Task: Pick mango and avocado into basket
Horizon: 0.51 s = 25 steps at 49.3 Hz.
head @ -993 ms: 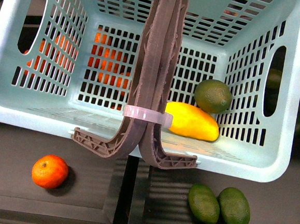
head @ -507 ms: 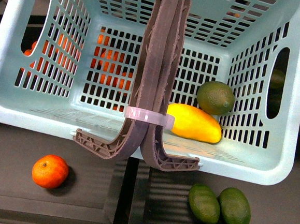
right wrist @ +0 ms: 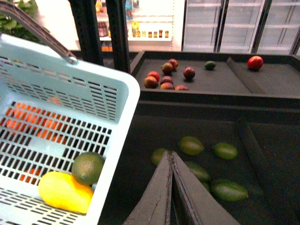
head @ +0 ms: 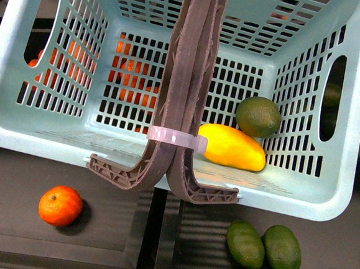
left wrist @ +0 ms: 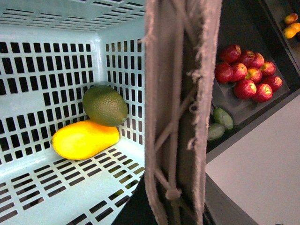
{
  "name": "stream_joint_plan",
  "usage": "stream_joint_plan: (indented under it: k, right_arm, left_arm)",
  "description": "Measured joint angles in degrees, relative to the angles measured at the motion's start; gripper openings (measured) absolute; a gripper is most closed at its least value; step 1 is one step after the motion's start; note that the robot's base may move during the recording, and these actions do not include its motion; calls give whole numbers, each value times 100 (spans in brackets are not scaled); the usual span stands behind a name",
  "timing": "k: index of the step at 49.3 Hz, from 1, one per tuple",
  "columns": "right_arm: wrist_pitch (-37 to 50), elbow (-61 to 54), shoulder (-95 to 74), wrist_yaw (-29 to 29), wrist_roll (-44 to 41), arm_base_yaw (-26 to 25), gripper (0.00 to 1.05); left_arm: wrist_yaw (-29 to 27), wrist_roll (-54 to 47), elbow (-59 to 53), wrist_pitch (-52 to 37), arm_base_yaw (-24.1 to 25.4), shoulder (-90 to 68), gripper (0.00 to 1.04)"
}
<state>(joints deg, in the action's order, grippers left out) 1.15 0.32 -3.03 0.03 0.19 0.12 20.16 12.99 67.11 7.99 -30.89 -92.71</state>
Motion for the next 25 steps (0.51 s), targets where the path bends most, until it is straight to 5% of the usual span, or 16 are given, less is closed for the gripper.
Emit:
stream_joint_plan:
  k: [25]
  right_arm:
    - [-107, 0, 278, -2, -2, 0, 2]
  left_arm:
    - [-4, 7, 0, 0, -2, 0, 8]
